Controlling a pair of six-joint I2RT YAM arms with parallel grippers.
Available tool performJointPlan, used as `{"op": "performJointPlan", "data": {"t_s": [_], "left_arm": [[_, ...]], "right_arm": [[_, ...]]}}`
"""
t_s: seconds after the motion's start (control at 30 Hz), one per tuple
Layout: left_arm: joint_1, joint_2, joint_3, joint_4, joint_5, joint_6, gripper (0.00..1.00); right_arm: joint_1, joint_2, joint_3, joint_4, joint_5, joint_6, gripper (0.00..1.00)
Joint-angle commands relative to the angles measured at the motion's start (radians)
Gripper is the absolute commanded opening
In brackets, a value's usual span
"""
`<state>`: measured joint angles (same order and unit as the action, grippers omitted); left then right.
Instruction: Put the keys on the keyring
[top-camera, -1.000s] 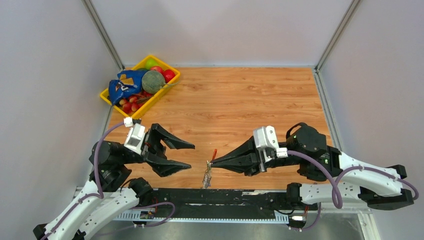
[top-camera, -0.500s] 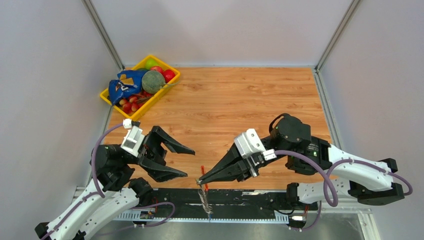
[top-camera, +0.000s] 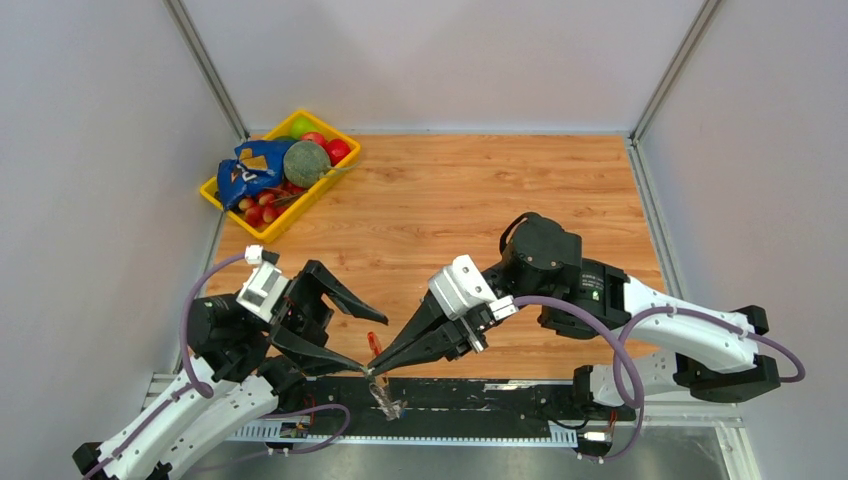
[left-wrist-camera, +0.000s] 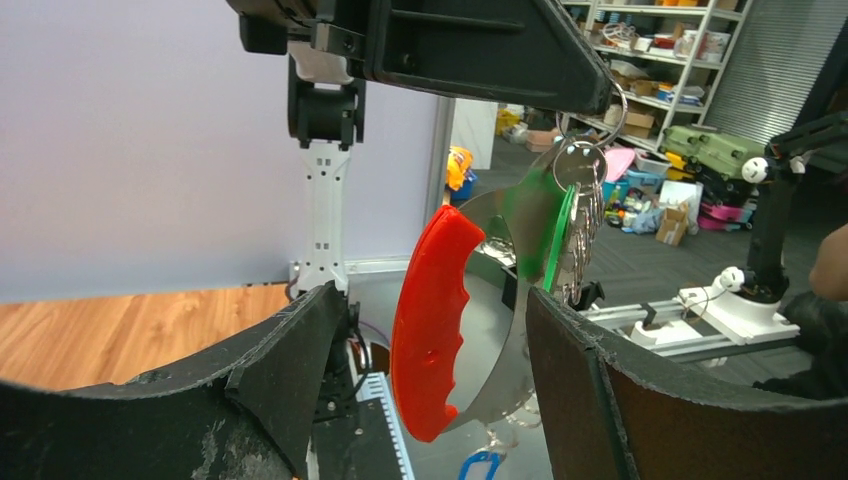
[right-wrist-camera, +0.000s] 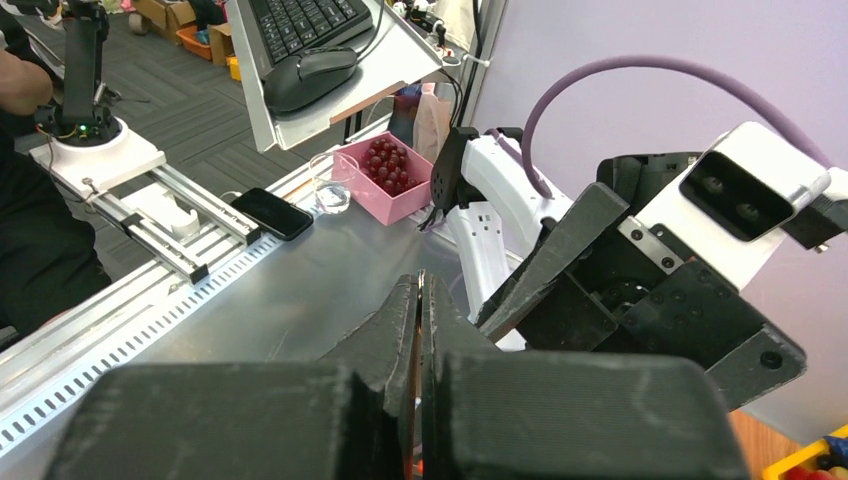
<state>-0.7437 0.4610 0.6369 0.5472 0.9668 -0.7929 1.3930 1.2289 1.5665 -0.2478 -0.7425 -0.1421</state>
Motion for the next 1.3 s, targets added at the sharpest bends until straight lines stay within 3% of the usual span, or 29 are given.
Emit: {"op": "performJointPlan", "data": {"t_s": [0.0,0.3,0.73,0.9,1.1,1.27], "left_arm": [[-0.002,-0.008,-0.019,0.131,0.06,-0.065,0.78],[-0.008,-0.007,-0.044,0.209,0.103,-0.111,0.71],[-0.012,0.035,-0.034,0.221,0.118,-0.106,0.3],[-0.012,0.06,-0.013,0.205,0.122,-0.074,0.02],[-0.012,0.072,0.021,0.027,0.087,0.054,0.0],[-0.012,0.091,0.085,-0.206,-0.004,0.219,0.0]], "right_arm": [[-0.007,0.011,0.067,0.028,-0.037,-0.046,0.0],[-0.044,0.021,0.071,0.028,-0.052,-0.066,0.0],[-0.063,-0.063,-0.01,0.028,-0.009,-0.089,0.0],[-0.063,-0.123,-0.075,0.028,0.037,-0.096,0.0],[-0.063,-0.229,-0.192,0.039,0.155,-0.085,0.02],[-0.063,-0.322,-0.297,0.056,0.341,-0.055,0.2]]}}
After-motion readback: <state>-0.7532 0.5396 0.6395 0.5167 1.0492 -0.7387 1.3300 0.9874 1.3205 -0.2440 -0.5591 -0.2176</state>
